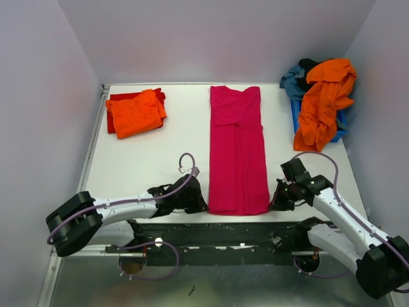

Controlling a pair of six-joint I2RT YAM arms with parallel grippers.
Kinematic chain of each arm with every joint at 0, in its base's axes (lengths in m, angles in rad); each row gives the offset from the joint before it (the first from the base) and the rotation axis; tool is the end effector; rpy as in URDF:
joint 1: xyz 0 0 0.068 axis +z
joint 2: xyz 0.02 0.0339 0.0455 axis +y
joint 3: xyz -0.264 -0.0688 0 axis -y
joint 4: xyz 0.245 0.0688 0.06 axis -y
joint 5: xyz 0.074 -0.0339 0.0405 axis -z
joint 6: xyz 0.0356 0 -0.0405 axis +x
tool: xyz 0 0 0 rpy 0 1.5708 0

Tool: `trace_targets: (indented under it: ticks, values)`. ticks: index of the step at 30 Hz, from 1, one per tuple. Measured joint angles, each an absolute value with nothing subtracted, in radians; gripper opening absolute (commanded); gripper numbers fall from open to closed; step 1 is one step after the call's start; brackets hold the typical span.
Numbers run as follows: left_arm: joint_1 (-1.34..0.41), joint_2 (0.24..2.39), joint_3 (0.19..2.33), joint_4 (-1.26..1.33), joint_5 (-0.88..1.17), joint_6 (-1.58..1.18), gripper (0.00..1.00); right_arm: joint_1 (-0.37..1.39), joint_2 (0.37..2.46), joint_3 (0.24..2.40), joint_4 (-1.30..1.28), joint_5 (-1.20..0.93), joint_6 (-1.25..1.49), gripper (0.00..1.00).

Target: Fold and stack the t-shirts

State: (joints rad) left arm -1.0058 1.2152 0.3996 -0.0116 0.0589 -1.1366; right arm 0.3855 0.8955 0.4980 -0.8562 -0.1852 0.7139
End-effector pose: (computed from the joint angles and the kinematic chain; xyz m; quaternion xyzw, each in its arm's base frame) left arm 0.1127 -0.1817 0.1431 -0.0502 0.9300 -0.3319 0.1499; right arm 0.1255 0.0580 0.1765 0.1463 0.9724 0.1600 0.0863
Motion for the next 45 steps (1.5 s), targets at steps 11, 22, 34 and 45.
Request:
trace_targets:
  ticks: [11, 22, 34, 45]
  values:
    - [-0.943, 1.127, 0.541, -0.120, 0.060, -1.059, 0.00, 0.385, 0.939, 0.678, -0.891, -0.171, 0.695, 0.01]
    - [-0.662, 1.345, 0.792, -0.102, 0.064, -0.894, 0.00, 0.364, 1.302, 1.071, -0.796, -0.053, 0.647, 0.01]
    - [-0.525, 1.666, 1.141, -0.101, 0.110, -0.793, 0.38, 0.255, 1.667, 1.325, -0.750, -0.018, 0.592, 0.01]
    - [-0.545, 1.685, 0.976, -0.091, 0.149, -0.791, 0.57, 0.248, 1.563, 1.126, -0.689, -0.128, 0.557, 0.01]
